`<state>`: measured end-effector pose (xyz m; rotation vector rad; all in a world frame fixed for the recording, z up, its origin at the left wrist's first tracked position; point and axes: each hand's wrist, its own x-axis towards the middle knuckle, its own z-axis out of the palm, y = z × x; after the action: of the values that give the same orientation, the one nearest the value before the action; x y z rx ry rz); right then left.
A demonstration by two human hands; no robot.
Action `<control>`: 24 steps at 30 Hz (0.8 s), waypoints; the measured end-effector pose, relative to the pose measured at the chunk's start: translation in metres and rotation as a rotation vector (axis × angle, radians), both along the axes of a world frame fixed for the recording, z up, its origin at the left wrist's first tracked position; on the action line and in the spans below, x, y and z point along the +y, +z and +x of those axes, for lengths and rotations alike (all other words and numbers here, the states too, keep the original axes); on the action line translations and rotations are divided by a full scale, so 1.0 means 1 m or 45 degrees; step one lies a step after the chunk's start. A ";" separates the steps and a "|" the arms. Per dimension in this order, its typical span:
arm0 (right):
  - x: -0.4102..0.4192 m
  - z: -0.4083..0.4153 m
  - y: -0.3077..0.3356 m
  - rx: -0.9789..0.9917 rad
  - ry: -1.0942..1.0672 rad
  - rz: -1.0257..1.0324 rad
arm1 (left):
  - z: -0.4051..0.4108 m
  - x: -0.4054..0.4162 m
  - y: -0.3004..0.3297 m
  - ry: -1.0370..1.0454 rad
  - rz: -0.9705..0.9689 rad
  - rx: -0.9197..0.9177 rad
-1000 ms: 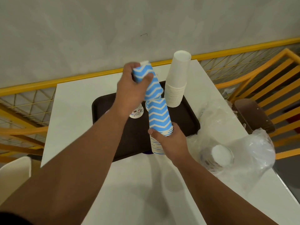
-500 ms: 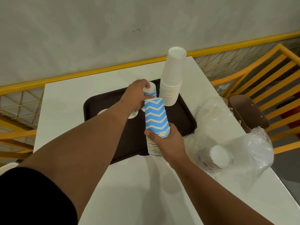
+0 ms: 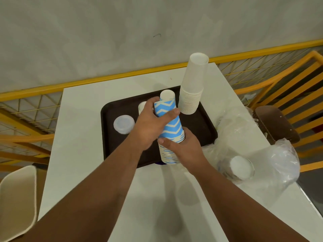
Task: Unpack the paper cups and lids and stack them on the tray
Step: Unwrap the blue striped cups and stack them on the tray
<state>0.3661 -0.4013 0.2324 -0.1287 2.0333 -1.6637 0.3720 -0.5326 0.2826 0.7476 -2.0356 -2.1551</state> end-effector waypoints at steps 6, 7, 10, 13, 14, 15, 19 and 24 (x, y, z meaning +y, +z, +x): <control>-0.002 0.000 0.004 0.162 0.021 0.188 | -0.006 0.015 -0.008 0.292 -0.027 -0.110; -0.001 0.000 0.004 0.174 0.016 0.210 | -0.007 0.015 -0.009 0.312 -0.021 -0.107; 0.003 0.000 -0.001 0.174 -0.042 0.250 | -0.016 0.011 -0.008 0.385 -0.003 -0.032; 0.006 0.004 -0.008 0.109 -0.119 0.247 | -0.042 -0.010 0.008 0.483 -0.101 0.141; 0.007 0.005 -0.010 0.083 -0.141 0.237 | -0.052 -0.018 0.015 0.479 -0.187 0.214; 0.006 0.005 -0.011 0.067 -0.164 0.228 | -0.062 -0.027 0.019 0.454 -0.274 0.284; 0.006 0.004 -0.015 0.071 -0.197 0.239 | -0.093 -0.042 0.016 0.242 -0.515 0.389; 0.006 0.003 -0.021 0.058 -0.229 0.224 | -0.105 -0.042 -0.018 0.052 -0.799 0.231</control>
<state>0.3693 -0.3952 0.2115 0.0797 2.2721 -1.5881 0.2671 -0.5744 0.2649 0.4753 -2.3577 -1.3575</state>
